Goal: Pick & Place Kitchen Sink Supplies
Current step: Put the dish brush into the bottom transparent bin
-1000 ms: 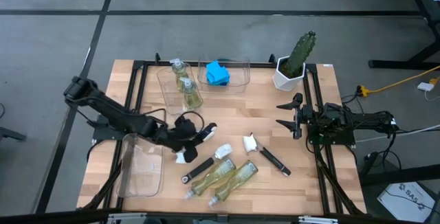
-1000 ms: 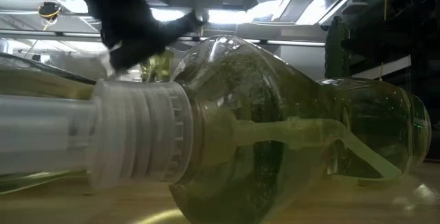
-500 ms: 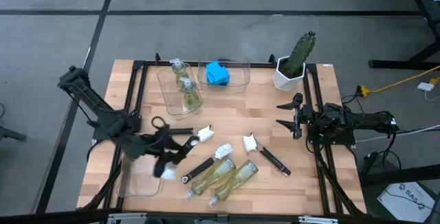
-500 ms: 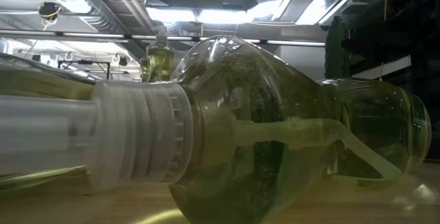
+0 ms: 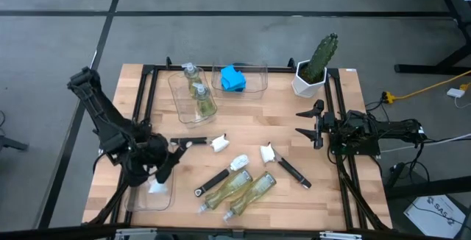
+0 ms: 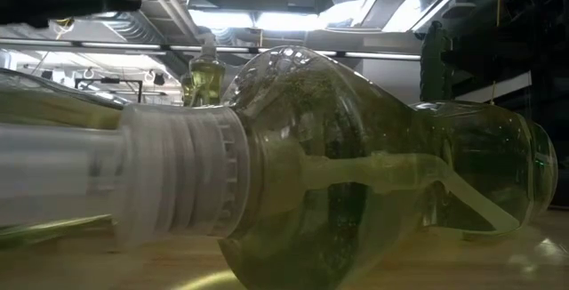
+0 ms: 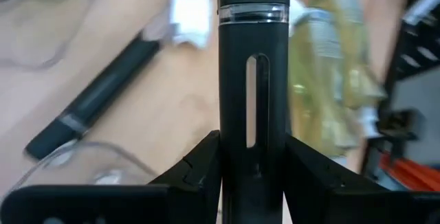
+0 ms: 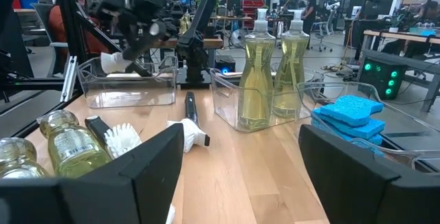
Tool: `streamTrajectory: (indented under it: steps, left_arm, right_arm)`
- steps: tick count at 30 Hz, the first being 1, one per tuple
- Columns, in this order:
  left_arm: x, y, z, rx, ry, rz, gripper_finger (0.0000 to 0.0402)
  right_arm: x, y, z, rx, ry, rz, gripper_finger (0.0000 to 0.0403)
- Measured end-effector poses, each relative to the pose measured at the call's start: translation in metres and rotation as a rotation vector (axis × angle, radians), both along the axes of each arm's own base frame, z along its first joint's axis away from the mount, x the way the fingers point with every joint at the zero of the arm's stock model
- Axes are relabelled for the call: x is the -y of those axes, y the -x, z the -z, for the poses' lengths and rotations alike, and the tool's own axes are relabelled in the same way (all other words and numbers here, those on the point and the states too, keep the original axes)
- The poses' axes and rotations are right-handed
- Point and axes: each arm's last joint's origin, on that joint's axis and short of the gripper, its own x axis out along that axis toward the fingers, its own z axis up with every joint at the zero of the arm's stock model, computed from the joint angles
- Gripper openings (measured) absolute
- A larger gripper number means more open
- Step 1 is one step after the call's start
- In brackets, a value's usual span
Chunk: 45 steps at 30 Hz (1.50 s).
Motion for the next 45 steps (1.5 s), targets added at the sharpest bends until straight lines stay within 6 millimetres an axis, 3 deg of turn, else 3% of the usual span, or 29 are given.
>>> streamTrajectory:
  steps: [7,13,19,28,39,45]
  left_arm:
    - [0.008,-0.003,0.025,-0.155,0.055,-0.186,0.0112]
    - [0.020,-0.008,0.043,-0.239,0.038,-0.216,0.0112]
    - [0.025,-0.002,0.043,-0.150,-0.029,-0.195,0.0112]
    - [0.024,0.025,0.041,-0.120,-0.057,-0.250,0.0112]
    - [0.028,0.027,0.044,-0.121,-0.075,-0.238,0.0112]
    - [0.030,0.024,0.049,-0.128,-0.118,-0.234,0.0172]
  right_arm:
    - [0.000,0.000,0.000,0.001,-0.002,0.000,0.0284]
    - [0.000,0.000,0.000,0.000,-0.001,0.000,0.0284]
    - [0.000,0.000,0.000,0.000,0.000,0.000,0.0284]
    - [0.000,0.000,0.000,0.000,0.000,0.000,0.0284]
    - [0.000,0.000,0.000,0.000,-0.001,0.000,0.0284]
    - [0.000,0.000,0.000,0.000,-0.002,0.000,0.0284]
